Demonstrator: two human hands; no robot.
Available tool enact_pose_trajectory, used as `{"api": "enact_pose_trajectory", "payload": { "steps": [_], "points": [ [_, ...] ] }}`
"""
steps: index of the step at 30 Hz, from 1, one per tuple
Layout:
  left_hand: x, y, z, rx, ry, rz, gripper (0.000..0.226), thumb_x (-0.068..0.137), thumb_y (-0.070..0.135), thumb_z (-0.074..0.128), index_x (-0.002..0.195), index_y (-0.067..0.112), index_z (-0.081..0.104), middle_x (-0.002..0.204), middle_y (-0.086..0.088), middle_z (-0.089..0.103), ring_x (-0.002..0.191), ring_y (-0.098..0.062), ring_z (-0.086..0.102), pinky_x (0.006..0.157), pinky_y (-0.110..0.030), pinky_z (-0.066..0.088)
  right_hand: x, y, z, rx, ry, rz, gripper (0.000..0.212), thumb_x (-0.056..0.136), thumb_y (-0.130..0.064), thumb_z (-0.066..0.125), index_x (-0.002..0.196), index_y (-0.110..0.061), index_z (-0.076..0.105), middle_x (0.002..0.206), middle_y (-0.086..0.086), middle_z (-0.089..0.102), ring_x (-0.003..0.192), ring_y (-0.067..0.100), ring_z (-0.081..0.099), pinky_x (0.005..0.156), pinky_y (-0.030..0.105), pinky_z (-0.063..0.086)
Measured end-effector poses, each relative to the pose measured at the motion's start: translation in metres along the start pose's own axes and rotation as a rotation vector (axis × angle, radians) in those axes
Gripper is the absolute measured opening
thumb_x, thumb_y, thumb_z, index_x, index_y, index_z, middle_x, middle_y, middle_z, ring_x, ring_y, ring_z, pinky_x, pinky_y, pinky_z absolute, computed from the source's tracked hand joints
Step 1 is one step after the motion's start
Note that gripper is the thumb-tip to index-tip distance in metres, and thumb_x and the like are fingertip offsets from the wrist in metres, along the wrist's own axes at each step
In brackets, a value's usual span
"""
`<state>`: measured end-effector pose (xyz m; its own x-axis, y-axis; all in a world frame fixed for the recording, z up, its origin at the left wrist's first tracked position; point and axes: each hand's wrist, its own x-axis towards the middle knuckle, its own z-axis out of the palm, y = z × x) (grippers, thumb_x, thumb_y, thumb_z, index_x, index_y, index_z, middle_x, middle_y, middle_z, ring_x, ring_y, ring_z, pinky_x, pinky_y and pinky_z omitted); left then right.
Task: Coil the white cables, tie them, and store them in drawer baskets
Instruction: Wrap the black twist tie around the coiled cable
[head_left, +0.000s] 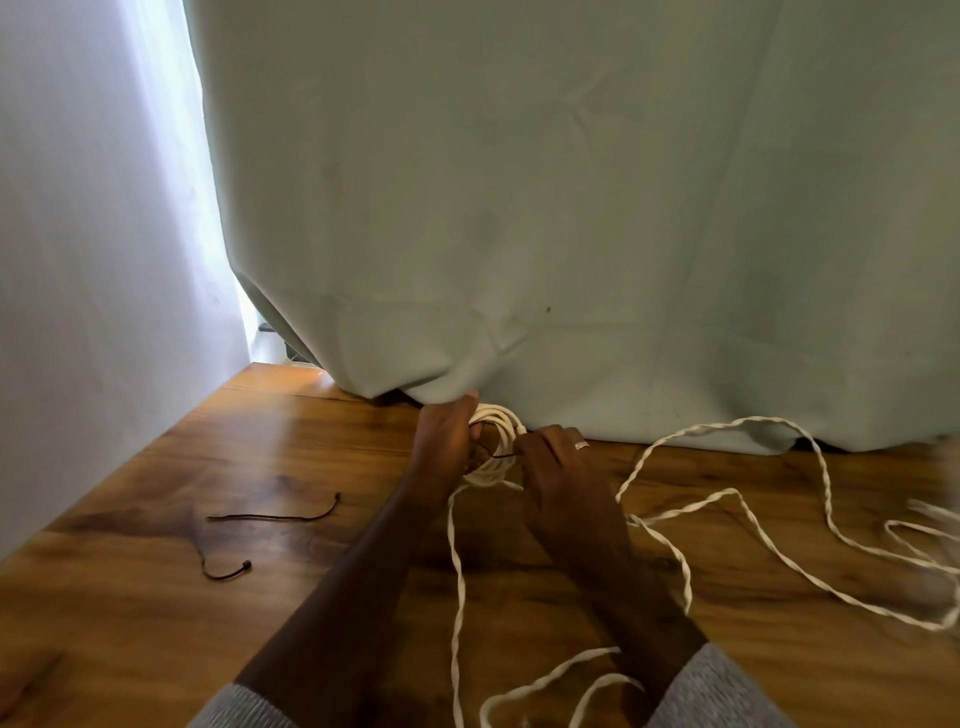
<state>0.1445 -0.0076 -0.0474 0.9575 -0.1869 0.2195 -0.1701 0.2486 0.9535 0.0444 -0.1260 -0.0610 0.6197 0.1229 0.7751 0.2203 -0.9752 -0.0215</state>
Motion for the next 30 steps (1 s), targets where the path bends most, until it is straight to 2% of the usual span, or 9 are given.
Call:
{"api": "enact_pose_trajectory", "payload": {
  "steps": [4,7,12,14,16,18,24,27,30],
  "points": [
    [-0.013,0.011,0.003,-0.04,-0.038,0.142,0.05,0.103,0.017,0.048,0.062,-0.011,0.049,0.056,-0.023,0.046,0.054,-0.027,0.045,0.053,-0.034,0.035,-0.004,-0.01,-0.003,-0.032,0.118,-0.107,0.028,0.097,-0.017,0.04,0.11,-0.004,0.061,0.097,0.018,0.07,0.085,0.031,0.068,0.07,0.039,0.061],
    [-0.017,0.021,0.002,-0.075,0.019,0.216,0.053,0.104,0.012,0.046,0.051,0.01,0.045,0.044,-0.004,0.04,0.04,-0.019,0.037,0.044,-0.024,0.029,-0.007,-0.027,-0.012,-0.028,0.148,-0.236,0.036,0.11,-0.029,0.022,0.114,-0.008,0.052,0.097,0.014,0.072,0.087,0.025,0.069,0.073,0.033,0.058],
    [-0.021,0.031,0.003,-0.155,0.022,0.185,0.06,0.105,0.013,0.042,0.047,0.022,0.049,0.041,0.007,0.037,0.034,-0.008,0.034,0.037,-0.02,0.026,-0.009,-0.037,-0.018,-0.108,0.18,-0.3,0.024,0.093,-0.024,0.05,0.113,-0.009,0.051,0.094,0.01,0.073,0.084,0.02,0.07,0.073,0.029,0.058],
    [-0.025,0.029,0.005,-0.103,-0.023,0.189,0.051,0.106,0.015,0.042,0.055,0.008,0.05,0.044,0.0,0.045,0.039,-0.012,0.043,0.041,-0.02,0.033,-0.004,-0.033,-0.02,-0.097,0.222,-0.238,0.022,0.094,-0.021,0.052,0.111,-0.008,0.052,0.094,0.013,0.072,0.085,0.023,0.069,0.073,0.031,0.059],
    [-0.029,0.024,0.008,-0.079,-0.087,0.182,0.047,0.105,0.018,0.045,0.067,-0.01,0.054,0.057,-0.022,0.054,0.053,-0.025,0.052,0.05,-0.028,0.039,-0.001,-0.027,-0.02,-0.093,0.278,-0.182,0.016,0.096,-0.018,0.052,0.108,-0.008,0.052,0.093,0.014,0.069,0.081,0.024,0.066,0.07,0.032,0.057],
    [-0.034,0.02,0.01,-0.054,-0.158,0.183,0.048,0.104,0.018,0.047,0.074,-0.019,0.053,0.063,-0.036,0.05,0.059,-0.03,0.047,0.053,-0.035,0.036,0.0,-0.02,-0.02,-0.099,0.308,-0.155,0.012,0.102,-0.018,0.047,0.108,-0.008,0.052,0.093,0.014,0.067,0.081,0.024,0.062,0.069,0.031,0.054],
    [-0.04,0.022,0.014,0.065,-0.285,0.127,0.042,0.104,0.017,0.047,0.069,-0.003,0.059,0.056,-0.013,0.043,0.047,-0.018,0.036,0.047,-0.029,0.028,0.001,-0.007,-0.011,0.054,0.284,-0.021,0.021,0.101,-0.025,0.051,0.111,-0.009,0.06,0.097,0.013,0.07,0.087,0.019,0.062,0.073,0.027,0.053],
    [-0.038,0.021,0.012,0.09,-0.326,0.062,0.045,0.105,0.022,0.046,0.07,0.0,0.064,0.062,-0.015,0.047,0.048,-0.017,0.037,0.048,-0.027,0.029,0.002,-0.011,-0.013,0.347,0.353,0.209,0.02,0.096,-0.023,0.06,0.106,-0.009,0.071,0.099,0.003,0.072,0.093,0.009,0.062,0.085,0.017,0.049],
    [-0.038,0.021,0.014,0.079,-0.379,-0.007,0.043,0.105,0.022,0.047,0.08,-0.01,0.062,0.064,-0.013,0.042,0.049,-0.015,0.031,0.049,-0.028,0.025,0.004,-0.014,-0.02,0.712,0.335,0.513,0.008,0.092,-0.012,0.071,0.099,-0.016,0.072,0.097,-0.002,0.073,0.092,0.013,0.069,0.081,0.029,0.057]
  ]
}}
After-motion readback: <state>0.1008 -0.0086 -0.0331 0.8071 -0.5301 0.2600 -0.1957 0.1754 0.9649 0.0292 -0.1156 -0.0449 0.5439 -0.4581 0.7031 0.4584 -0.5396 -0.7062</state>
